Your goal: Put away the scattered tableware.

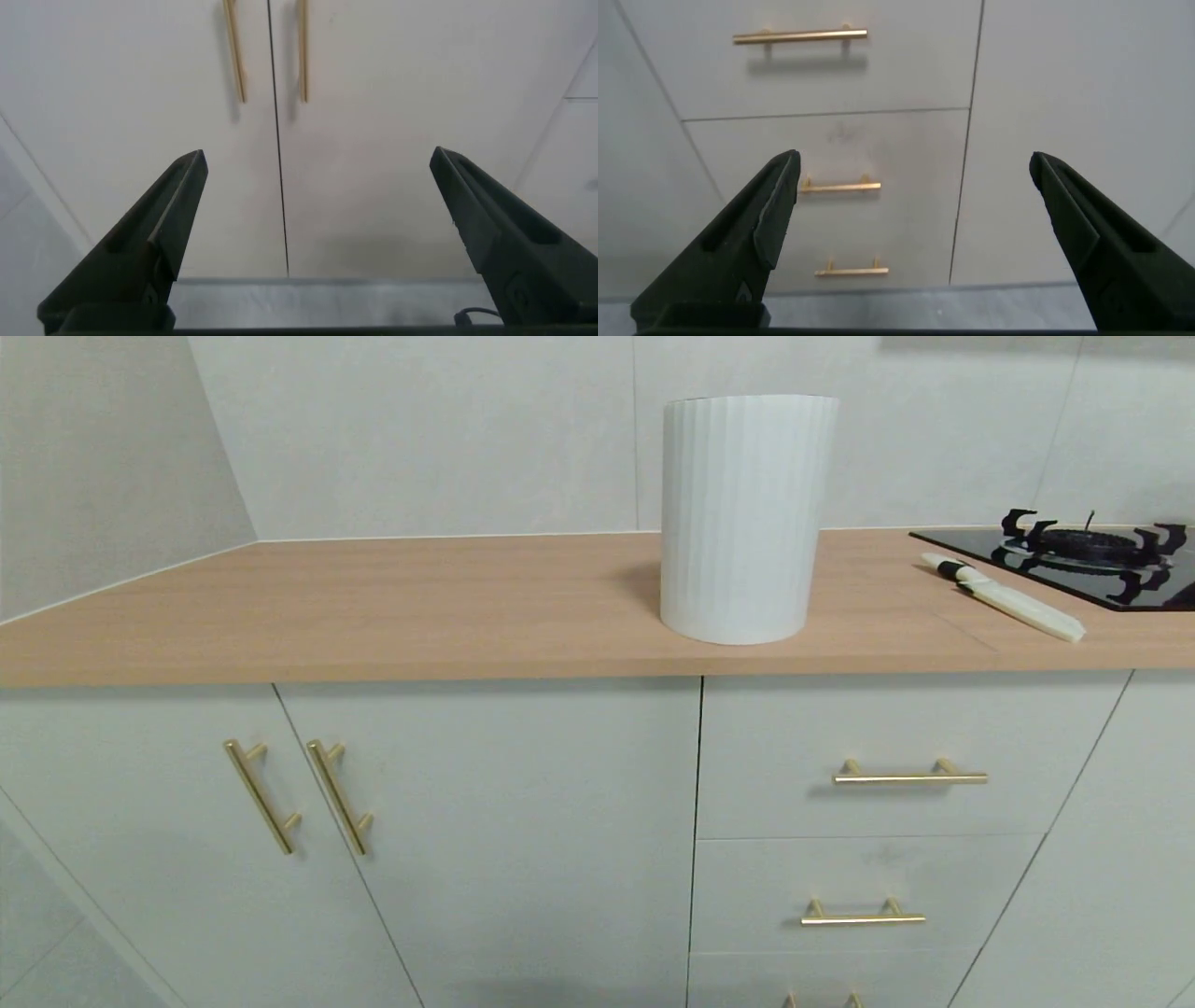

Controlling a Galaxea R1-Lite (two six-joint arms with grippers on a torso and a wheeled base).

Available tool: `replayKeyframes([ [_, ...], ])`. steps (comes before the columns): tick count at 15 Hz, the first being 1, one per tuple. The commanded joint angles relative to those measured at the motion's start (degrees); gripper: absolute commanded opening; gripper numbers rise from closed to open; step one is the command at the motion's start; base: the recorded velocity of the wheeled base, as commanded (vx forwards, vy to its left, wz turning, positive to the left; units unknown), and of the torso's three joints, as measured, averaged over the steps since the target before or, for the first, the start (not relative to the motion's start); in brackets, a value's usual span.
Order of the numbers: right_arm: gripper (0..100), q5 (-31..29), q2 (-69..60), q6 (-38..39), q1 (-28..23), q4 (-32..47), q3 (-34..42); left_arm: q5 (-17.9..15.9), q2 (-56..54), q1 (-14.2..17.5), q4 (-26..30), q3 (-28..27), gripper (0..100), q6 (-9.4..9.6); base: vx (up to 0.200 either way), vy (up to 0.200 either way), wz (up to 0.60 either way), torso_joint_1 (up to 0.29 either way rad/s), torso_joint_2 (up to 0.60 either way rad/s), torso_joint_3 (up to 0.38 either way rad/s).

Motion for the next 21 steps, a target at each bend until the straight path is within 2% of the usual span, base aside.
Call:
replayKeyframes([
  [1, 100, -0.02, 0.11, 0.02, -0.01, -0.04, 0.0, 0.02, 0.02, 0.0, -0.01, 0.0, 100, -0.01, 0.2, 0.0, 0.0, 0.007, 0.0, 0.007],
  [3, 100, -0.02, 0.11, 0.02, -0.01, -0.04, 0.0, 0.02, 0.02, 0.0, -0.01, 0.0, 100, -0.01, 0.2, 0.0, 0.0, 0.005, 0.0, 0.005],
  [12, 100, -0.02, 0.11, -0.07, -0.01, -0.04, 0.0, 0.02, 0.02, 0.0, -0.01, 0.0, 100, -0.1, 0.0, 0.0, 0.0, 0.0, 0.0, 0.0],
  [20, 100, 0.07, 0.11, -0.25, -0.01, -0.04, 0.0, 0.02, 0.02, 0.0, -0.01, 0.0, 100, -0.1, 0.0, -0.2, 0.0, 0.002, 0.0, 0.004],
  [21, 100, 0.07, 0.11, -0.25, -0.01, -0.04, 0.0, 0.02, 0.02, 0.0, -0.01, 0.0, 100, -0.1, 0.0, 0.0, 0.0, 0.0, 0.0, 0.0],
])
